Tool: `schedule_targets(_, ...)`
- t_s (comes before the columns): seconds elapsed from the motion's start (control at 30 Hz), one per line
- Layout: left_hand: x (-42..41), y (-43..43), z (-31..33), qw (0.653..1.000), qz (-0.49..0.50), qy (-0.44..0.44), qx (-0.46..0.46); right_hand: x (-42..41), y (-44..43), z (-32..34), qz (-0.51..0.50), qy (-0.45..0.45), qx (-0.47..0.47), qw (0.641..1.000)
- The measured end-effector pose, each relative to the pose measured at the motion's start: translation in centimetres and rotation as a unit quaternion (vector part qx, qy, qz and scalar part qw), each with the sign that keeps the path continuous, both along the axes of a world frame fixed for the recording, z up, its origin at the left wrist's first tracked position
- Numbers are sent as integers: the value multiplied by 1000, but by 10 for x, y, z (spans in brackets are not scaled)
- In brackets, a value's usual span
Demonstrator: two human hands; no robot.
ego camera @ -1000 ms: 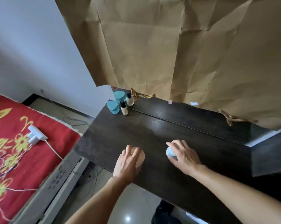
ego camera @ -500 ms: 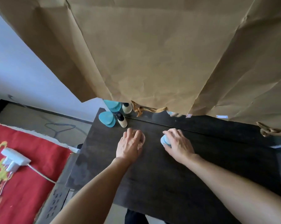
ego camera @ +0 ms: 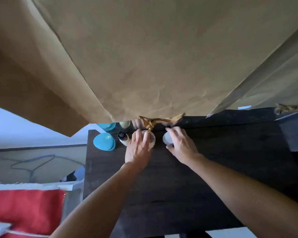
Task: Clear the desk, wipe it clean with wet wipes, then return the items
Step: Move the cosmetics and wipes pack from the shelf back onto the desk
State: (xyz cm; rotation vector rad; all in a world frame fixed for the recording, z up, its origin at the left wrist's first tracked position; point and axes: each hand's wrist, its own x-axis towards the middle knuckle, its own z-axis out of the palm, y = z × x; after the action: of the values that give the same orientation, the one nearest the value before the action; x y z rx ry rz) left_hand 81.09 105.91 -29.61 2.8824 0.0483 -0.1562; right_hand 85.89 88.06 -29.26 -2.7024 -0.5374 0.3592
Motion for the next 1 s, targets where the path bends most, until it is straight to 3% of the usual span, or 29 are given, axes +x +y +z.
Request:
schedule_targets(0.23,-8,-16,31,989,-66,-84,105,-17,-49,24,-15,-59,-31,998)
schedule_targets(0.63,-42,-202,98,968,-211,-125,42,-107,-236,87,-67,-131,-74,986)
schedule_targets(1.0,-79,-404,141,926,-309,-212,-35,-171,-443,139,-193,-192,-105,957)
